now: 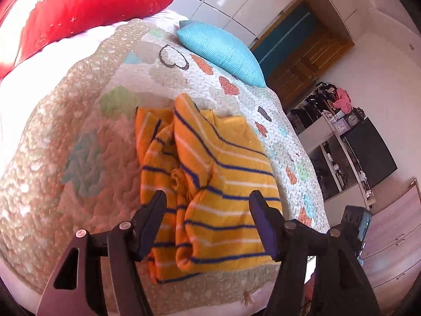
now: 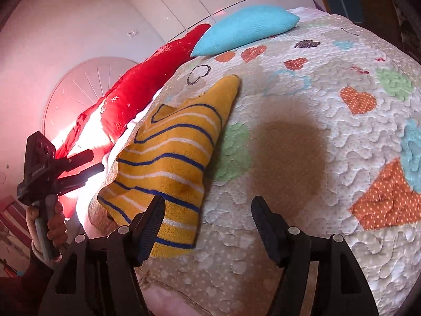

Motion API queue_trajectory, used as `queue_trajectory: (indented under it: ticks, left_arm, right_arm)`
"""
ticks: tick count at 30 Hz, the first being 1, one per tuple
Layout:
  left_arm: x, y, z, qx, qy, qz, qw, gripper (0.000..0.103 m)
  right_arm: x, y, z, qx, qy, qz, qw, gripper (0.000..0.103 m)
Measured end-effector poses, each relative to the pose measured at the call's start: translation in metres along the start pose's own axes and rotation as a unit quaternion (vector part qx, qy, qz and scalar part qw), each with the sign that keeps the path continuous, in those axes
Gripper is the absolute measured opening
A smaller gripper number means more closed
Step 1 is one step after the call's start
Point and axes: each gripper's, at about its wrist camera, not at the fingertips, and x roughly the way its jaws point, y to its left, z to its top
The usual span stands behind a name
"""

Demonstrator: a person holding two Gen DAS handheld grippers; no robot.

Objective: Fold small clothes
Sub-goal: 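Grasp the end of the folded sweater with the left gripper, then lift the held end and fold it over with the left gripper, release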

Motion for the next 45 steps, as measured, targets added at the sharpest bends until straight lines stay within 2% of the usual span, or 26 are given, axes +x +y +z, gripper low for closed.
queue_trajectory:
  ticks: [3,4,6,7,8,9,10,12,15,17,19,21,25,27,29,32,34,37,39,41,42,43,45]
  left_arm:
    - [0.038,-0.011,0.024,0.024,0.025,0.008,0.9994,0.071]
    - [0.054,-0.014,0.028,0.039,0.038,0.024,0.9982,0.071]
    - [0.087,-0.016,0.034,0.055,0.062,0.083,0.9931,0.071]
    - [0.099,-0.013,0.034,0.049,0.078,0.099,0.9909,0.065]
    - [0.101,-0.009,0.028,0.034,0.083,0.092,0.9917,0.043]
    - [0.094,-0.005,0.026,0.023,0.074,0.084,0.9935,0.029]
    - [0.083,-0.003,0.024,0.015,0.065,0.073,0.9951,0.023]
    - [0.054,0.001,0.018,-0.002,0.049,0.055,0.9973,0.021]
    - [0.03,0.007,0.007,-0.005,0.043,0.076,0.9962,0.021]
    - [0.035,0.015,0.001,-0.004,0.055,0.097,0.9938,0.021]
    - [0.044,0.02,0.001,-0.004,0.061,0.093,0.9938,0.024]
    - [0.048,0.026,0.007,-0.018,0.053,0.078,0.9953,0.037]
    - [0.056,0.031,0.014,-0.031,0.042,0.072,0.9961,0.05]
    - [0.053,0.031,0.015,-0.031,0.046,0.068,0.9962,0.05]
    - [0.036,0.026,0.017,-0.02,0.024,0.065,0.9974,0.05]
    - [0.006,0.021,0.025,-0.004,-0.029,0.072,0.997,0.05]
    - [0.001,0.023,0.035,-0.003,-0.043,0.07,0.9966,0.054]
    - [0.026,0.027,0.051,0.012,-0.02,0.083,0.9963,0.055]
    - [0.058,0.036,0.058,0.019,0.017,0.122,0.9922,0.055]
    - [0.091,0.05,0.058,0.015,0.055,0.132,0.9895,0.056]
    - [0.102,0.057,0.057,0.01,0.06,0.133,0.9892,0.066]
    - [0.105,0.061,0.058,0.005,0.049,0.134,0.9897,0.07]
    - [0.101,0.063,0.059,-0.001,0.037,0.133,0.9904,0.073]
  right_arm:
    - [-0.003,-0.007,-0.008,0.012,-0.006,0.003,1.0,0.073]
    - [-0.002,-0.006,-0.01,0.014,-0.006,0.003,1.0,0.073]
    - [-0.001,-0.005,-0.014,0.015,-0.005,-0.001,1.0,0.073]
    - [0.0,-0.004,-0.015,0.015,-0.005,-0.003,1.0,0.073]
    - [0.001,-0.004,-0.017,0.016,-0.004,-0.004,1.0,0.073]
    - [0.0,-0.004,-0.019,0.014,-0.003,-0.007,1.0,0.073]
    - [-0.003,-0.003,-0.021,0.011,-0.003,-0.01,1.0,0.073]
    - [-0.008,0.0,-0.025,0.003,-0.003,-0.013,1.0,0.073]
    - [-0.011,0.008,-0.026,-0.005,-0.01,-0.01,1.0,0.073]
    - [-0.01,0.018,-0.023,-0.012,-0.022,-0.006,1.0,0.073]
    - [-0.008,0.034,-0.016,-0.025,-0.034,-0.007,0.999,0.073]
    - [-0.007,0.053,-0.007,-0.043,-0.046,-0.006,0.998,0.073]
    - [0.003,0.084,0.011,-0.068,-0.06,0.0,0.996,0.071]
    - [0.014,0.094,0.023,-0.073,-0.06,-0.004,0.995,0.064]
    - [0.023,0.101,0.034,-0.075,-0.062,-0.013,0.995,0.054]
    - [0.042,0.104,0.052,-0.063,-0.053,0.006,0.997,0.051]
    - [0.058,0.107,0.06,-0.06,-0.043,0.012,0.997,0.051]
    - [0.09,0.104,0.067,-0.062,-0.02,-0.028,0.997,0.051]
    - [0.114,0.098,0.064,-0.07,0.004,-0.088,0.994,0.051]
    - [0.126,0.09,0.058,-0.062,0.01,-0.107,0.992,0.051]
    - [0.126,0.088,0.056,-0.063,0.002,-0.109,0.992,0.052]
    - [0.124,0.089,0.054,-0.068,-0.002,-0.113,0.991,0.052]
    - [0.119,0.092,0.053,-0.075,-0.005,-0.12,0.99,0.052]
